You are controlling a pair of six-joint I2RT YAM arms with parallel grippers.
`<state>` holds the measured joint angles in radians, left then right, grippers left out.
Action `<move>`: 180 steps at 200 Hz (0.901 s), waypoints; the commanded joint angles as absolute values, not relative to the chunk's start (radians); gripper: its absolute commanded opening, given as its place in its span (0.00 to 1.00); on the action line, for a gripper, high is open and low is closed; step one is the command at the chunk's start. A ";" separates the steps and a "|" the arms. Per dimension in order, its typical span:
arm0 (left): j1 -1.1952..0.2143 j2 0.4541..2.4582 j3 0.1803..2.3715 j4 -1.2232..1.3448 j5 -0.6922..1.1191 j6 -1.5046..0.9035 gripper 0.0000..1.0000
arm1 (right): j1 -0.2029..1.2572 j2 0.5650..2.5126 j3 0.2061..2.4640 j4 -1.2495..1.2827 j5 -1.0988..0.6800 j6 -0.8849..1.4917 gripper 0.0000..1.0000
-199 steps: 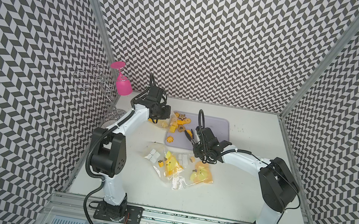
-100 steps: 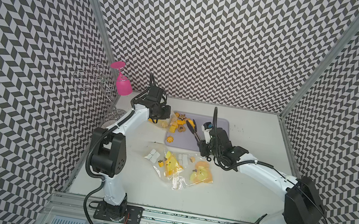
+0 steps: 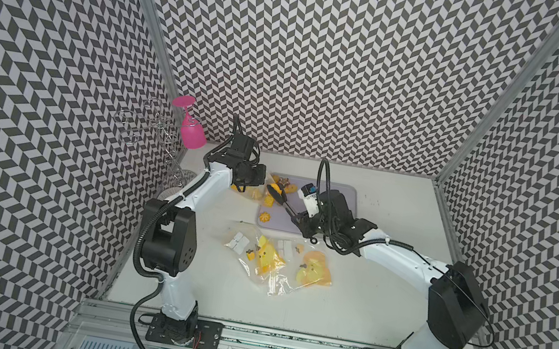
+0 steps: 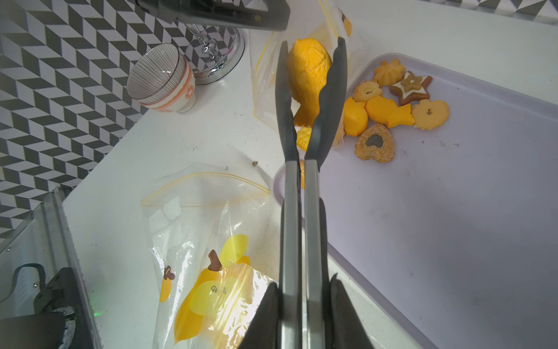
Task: Put the cookies into a resealable bag to prevent moisture
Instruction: Pick up the cookie from the tray, then place the cookie in the ziploc bag.
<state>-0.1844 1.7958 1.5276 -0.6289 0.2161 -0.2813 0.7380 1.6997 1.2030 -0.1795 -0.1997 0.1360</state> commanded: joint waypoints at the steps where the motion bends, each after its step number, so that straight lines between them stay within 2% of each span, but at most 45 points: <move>1: -0.181 1.779 1.521 -0.610 0.229 -0.274 0.00 | 0.747 1.736 1.255 -0.133 -0.241 0.109 0.00; 115: -0.181 1.783 1.520 -0.608 0.239 -0.273 0.00 | 0.755 1.942 1.493 -0.251 -0.252 0.076 0.00; 161: -0.181 1.785 1.519 -0.607 0.239 -0.274 0.00 | 0.756 1.932 1.509 -0.259 -0.241 0.080 0.23; 180: -0.181 1.785 1.519 -0.607 0.241 -0.274 0.00 | 0.756 1.919 1.504 -0.259 -0.237 0.080 0.25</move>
<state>-0.1844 1.7958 1.5219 -0.6285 0.2306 -0.2813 0.7498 1.9484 1.4826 -0.2996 -0.2356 0.0982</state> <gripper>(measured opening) 0.048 0.246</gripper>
